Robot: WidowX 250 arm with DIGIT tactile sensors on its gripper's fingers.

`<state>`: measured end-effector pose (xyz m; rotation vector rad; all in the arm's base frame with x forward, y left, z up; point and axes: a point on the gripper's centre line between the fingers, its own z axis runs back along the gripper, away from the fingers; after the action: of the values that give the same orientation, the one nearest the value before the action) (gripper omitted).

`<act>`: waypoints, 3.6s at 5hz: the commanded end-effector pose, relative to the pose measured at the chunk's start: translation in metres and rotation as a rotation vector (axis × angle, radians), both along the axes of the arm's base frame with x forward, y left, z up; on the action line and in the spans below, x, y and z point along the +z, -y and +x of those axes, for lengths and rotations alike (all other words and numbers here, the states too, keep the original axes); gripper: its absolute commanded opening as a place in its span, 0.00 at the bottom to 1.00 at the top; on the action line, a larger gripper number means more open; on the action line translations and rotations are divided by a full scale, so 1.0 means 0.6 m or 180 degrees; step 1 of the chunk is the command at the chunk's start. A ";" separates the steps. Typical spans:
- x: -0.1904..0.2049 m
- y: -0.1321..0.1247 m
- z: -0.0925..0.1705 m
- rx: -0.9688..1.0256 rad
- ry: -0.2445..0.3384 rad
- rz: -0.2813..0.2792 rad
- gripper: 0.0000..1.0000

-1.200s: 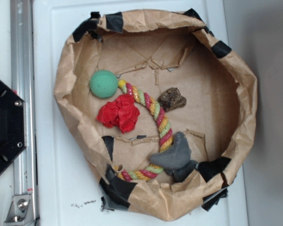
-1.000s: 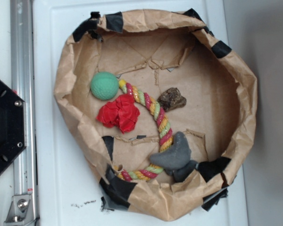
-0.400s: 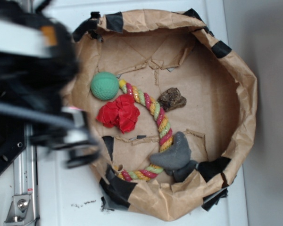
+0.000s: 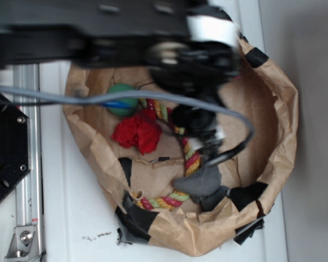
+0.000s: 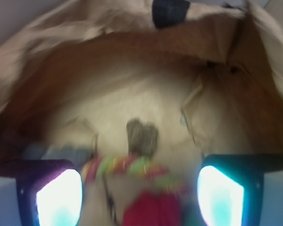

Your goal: Grab the rock.

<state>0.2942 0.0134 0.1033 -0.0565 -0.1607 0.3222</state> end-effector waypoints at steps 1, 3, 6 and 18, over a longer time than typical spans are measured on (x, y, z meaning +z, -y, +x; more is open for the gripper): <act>-0.071 -0.008 0.033 0.0150 -0.0154 0.0157 1.00; -0.124 -0.017 -0.027 0.0198 -0.0459 0.0253 0.73; 0.026 0.016 -0.018 -0.0468 0.0087 0.0188 0.00; -0.119 0.014 0.000 0.0299 -0.0091 0.0070 0.00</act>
<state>0.2921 0.0049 0.0212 -0.0163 -0.0803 0.4339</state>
